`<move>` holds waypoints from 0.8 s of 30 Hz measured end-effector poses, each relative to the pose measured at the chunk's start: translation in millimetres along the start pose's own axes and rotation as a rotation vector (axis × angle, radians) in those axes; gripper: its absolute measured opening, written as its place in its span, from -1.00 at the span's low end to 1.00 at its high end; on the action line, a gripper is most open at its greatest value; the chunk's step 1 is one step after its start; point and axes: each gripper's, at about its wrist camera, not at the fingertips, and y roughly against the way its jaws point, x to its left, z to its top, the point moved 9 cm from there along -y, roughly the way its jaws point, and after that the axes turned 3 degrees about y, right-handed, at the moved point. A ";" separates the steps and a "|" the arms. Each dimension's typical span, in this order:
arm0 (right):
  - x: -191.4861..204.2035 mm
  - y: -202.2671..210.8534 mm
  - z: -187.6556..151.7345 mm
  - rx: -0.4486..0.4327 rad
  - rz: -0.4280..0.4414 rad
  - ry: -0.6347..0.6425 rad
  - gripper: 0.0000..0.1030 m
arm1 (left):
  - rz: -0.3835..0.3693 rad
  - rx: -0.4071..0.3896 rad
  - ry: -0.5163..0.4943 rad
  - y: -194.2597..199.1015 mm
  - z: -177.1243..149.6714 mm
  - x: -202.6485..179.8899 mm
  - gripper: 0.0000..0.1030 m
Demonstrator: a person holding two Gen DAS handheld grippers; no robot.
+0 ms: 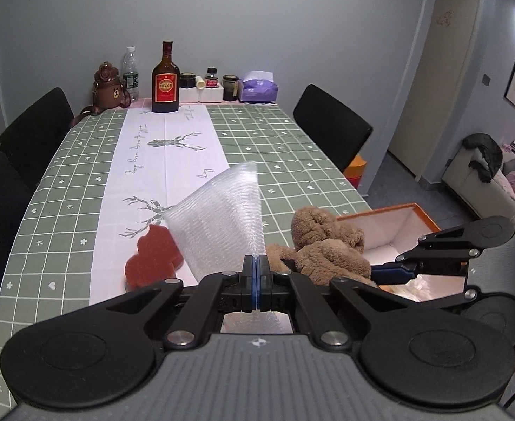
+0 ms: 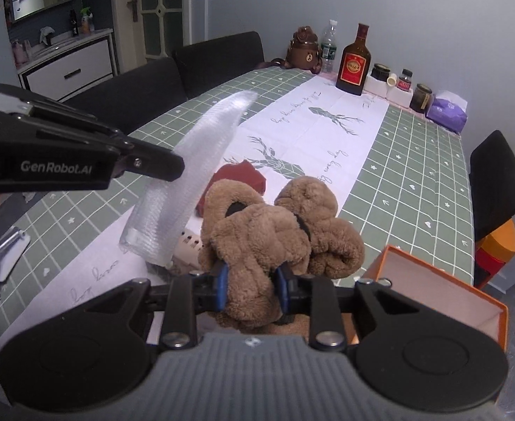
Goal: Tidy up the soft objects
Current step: 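Carry the plastic bag and teddy into the orange box and release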
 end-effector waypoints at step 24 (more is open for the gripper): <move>-68.4 108.7 -112.6 0.087 -0.160 -0.068 -0.47 | -0.352 0.027 -0.040 20.8 -39.4 -139.6 -1.00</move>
